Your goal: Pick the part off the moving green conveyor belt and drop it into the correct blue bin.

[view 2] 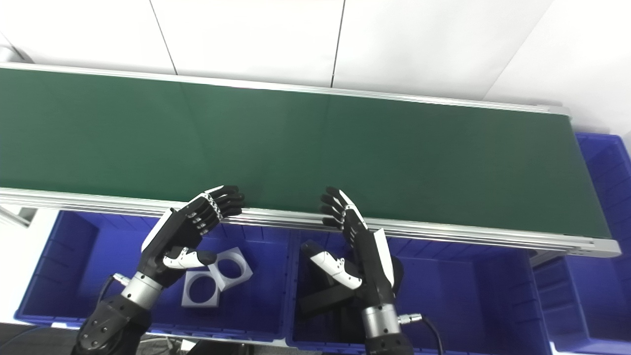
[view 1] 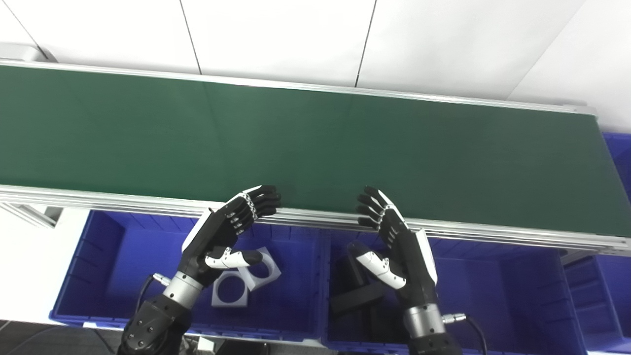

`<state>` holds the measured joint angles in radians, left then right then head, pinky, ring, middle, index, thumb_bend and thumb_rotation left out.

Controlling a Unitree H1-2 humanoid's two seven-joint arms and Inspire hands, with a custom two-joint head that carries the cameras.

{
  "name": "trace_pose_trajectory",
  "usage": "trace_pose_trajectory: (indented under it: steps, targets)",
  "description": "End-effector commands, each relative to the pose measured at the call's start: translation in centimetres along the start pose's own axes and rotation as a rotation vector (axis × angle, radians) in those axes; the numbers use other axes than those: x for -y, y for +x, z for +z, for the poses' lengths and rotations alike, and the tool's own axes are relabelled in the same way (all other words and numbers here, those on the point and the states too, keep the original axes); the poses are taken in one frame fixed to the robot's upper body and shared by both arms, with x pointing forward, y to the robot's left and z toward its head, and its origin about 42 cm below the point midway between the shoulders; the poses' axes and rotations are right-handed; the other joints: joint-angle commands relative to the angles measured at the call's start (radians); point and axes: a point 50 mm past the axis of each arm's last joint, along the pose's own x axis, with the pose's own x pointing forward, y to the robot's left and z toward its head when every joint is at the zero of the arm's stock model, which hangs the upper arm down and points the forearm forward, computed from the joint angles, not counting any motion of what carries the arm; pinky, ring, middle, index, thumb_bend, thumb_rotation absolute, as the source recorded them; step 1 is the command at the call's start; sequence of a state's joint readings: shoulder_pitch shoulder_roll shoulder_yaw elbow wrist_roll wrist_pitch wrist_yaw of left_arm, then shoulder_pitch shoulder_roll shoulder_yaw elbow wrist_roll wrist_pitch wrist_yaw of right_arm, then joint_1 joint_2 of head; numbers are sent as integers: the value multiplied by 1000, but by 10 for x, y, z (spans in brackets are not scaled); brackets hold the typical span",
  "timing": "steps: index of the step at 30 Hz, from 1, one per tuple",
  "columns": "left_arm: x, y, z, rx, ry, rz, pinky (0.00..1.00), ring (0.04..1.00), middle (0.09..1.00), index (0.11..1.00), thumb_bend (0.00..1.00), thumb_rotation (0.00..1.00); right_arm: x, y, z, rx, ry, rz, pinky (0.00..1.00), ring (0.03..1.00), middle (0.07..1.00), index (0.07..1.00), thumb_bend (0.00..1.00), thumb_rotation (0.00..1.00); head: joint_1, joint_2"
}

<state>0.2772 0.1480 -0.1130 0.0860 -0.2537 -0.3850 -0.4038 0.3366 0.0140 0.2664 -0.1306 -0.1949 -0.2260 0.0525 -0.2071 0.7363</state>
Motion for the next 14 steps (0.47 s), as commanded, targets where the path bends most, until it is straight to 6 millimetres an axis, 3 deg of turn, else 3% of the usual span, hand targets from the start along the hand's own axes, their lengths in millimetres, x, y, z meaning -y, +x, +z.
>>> trace_pose_trajectory:
  steps: [1, 14]
  targets:
    - [-5, 5, 9, 66, 16, -13, 808, 805, 809, 815, 977, 423, -3, 3, 9, 76, -1, -13, 738, 801, 842, 881, 688, 617, -2, 1]
    - [-10, 4, 11, 63, 11, -22, 811, 812, 818, 831, 979, 433, -6, 5, 12, 80, -18, -18, 734, 799, 842, 880, 685, 610, -52, 29]
